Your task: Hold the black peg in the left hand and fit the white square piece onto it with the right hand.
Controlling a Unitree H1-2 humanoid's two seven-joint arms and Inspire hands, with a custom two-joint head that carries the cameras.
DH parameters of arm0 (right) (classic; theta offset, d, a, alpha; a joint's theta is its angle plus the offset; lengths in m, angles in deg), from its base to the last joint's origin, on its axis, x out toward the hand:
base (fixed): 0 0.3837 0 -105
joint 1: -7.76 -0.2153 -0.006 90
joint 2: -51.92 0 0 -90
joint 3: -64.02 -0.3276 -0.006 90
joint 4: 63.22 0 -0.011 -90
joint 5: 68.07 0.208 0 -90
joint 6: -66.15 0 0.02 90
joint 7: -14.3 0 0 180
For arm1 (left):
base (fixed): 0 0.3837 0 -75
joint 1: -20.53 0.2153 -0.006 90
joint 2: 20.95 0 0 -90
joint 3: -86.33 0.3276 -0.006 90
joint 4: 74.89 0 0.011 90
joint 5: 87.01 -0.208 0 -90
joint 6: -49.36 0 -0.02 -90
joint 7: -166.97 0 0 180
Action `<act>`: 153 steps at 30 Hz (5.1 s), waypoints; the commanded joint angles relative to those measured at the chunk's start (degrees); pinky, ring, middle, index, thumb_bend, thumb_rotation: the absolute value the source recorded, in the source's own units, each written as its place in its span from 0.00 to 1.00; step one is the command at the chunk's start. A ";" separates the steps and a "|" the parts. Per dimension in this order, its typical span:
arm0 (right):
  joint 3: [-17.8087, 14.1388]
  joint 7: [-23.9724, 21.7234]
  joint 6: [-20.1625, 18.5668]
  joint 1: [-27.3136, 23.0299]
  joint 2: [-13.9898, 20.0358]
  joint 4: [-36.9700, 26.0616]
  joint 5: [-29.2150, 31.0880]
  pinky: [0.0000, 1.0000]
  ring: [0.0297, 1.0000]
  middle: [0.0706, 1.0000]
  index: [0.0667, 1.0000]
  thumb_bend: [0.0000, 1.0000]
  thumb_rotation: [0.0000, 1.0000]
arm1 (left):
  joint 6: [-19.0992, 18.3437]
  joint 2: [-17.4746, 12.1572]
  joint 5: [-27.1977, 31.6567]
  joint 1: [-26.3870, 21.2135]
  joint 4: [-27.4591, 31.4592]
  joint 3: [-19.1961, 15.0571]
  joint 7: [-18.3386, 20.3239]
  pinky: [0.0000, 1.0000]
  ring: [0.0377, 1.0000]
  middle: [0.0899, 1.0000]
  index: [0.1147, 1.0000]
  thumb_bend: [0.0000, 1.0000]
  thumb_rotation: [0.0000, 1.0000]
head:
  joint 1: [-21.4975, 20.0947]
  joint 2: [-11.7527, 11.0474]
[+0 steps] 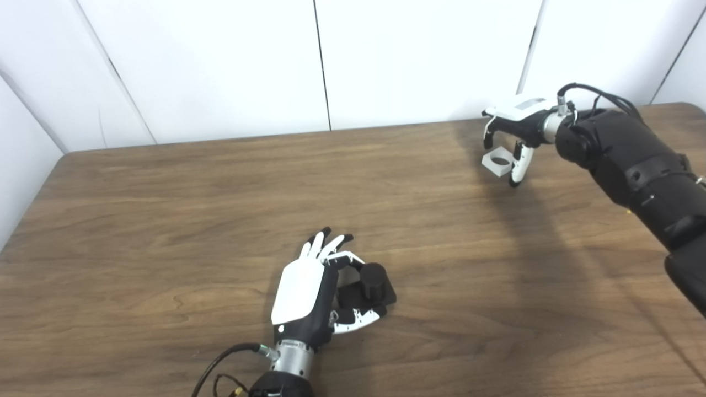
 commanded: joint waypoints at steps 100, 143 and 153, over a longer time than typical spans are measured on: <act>-4.82 -8.43 1.35 2.80 3.49 -23.64 3.85 1.00 1.00 0.89 0.45 0.53 0.14 | -1.54 0.67 -1.39 0.18 -2.62 -1.29 -0.53 1.00 1.00 0.88 0.42 0.52 0.07 | 0.22 -0.25; -6.34 -36.20 -6.89 11.84 -6.22 -68.09 10.36 0.99 1.00 0.87 0.45 0.52 0.14 | -1.32 0.72 -0.33 0.62 -2.07 -1.56 0.41 1.00 1.00 0.89 0.42 0.52 0.07 | -0.09 1.01; -4.80 -35.50 -5.29 12.00 -8.33 -67.57 8.88 0.96 0.99 0.86 0.45 0.52 0.14 | -1.35 1.05 -0.16 0.53 -2.23 -1.49 0.21 1.00 1.00 0.89 0.42 0.52 0.07 | -0.08 1.12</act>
